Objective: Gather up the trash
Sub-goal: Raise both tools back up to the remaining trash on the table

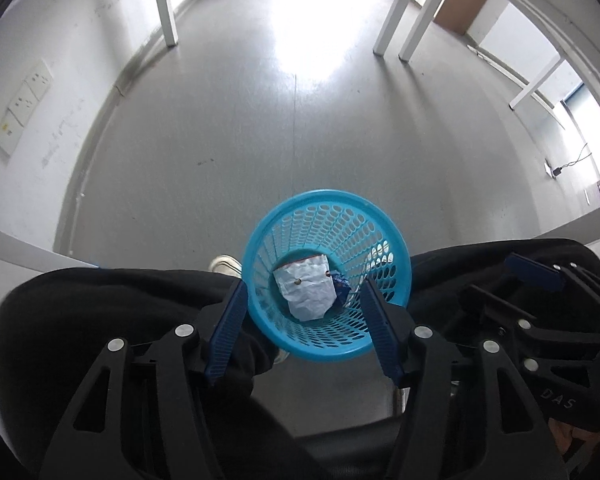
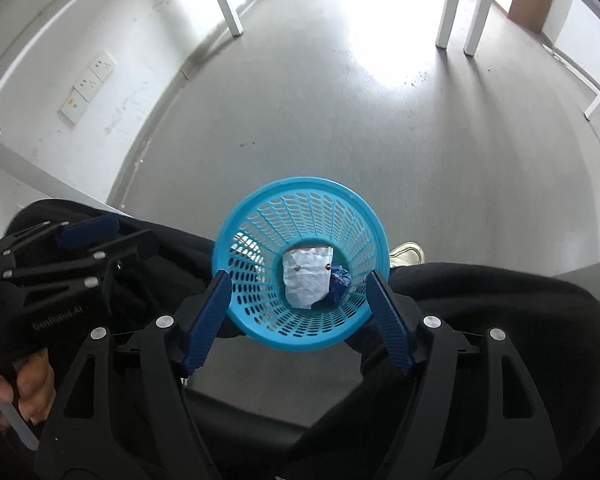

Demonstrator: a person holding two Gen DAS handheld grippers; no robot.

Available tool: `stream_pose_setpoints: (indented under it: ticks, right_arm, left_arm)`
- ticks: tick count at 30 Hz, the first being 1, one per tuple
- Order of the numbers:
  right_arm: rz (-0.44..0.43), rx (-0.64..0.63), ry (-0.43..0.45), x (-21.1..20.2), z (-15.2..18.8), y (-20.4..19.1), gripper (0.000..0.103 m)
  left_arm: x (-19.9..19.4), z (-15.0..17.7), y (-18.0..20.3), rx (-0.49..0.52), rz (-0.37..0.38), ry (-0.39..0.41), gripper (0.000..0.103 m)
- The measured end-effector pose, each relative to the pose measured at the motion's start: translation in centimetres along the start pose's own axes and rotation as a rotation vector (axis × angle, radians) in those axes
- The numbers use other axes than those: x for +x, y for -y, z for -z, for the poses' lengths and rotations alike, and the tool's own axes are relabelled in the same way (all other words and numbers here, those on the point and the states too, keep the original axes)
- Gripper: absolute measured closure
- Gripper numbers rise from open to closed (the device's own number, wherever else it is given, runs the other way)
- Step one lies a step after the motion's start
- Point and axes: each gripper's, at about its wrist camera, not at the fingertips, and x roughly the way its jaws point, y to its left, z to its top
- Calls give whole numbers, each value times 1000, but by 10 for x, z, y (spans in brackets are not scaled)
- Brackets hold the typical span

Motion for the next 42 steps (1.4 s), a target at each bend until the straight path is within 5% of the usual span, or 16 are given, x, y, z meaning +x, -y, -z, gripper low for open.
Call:
stream_pose_setpoints:
  ticks: [7, 25, 34, 42]
  right_arm:
    - [-57, -63, 67, -61, 28, -10, 29]
    - [-51, -95, 424, -217, 59, -8, 14]
    - [-25, -122, 585, -284, 30, -9, 9]
    - [2, -70, 651, -308, -18, 10, 9]
  left_arm:
    - [-66, 33, 4, 11, -6, 114, 41]
    - [-219, 75, 0, 38, 48, 518, 27]
    - [-282, 54, 16, 50, 52, 673, 22]
    - [-305, 4, 16, 23, 66, 691, 20]
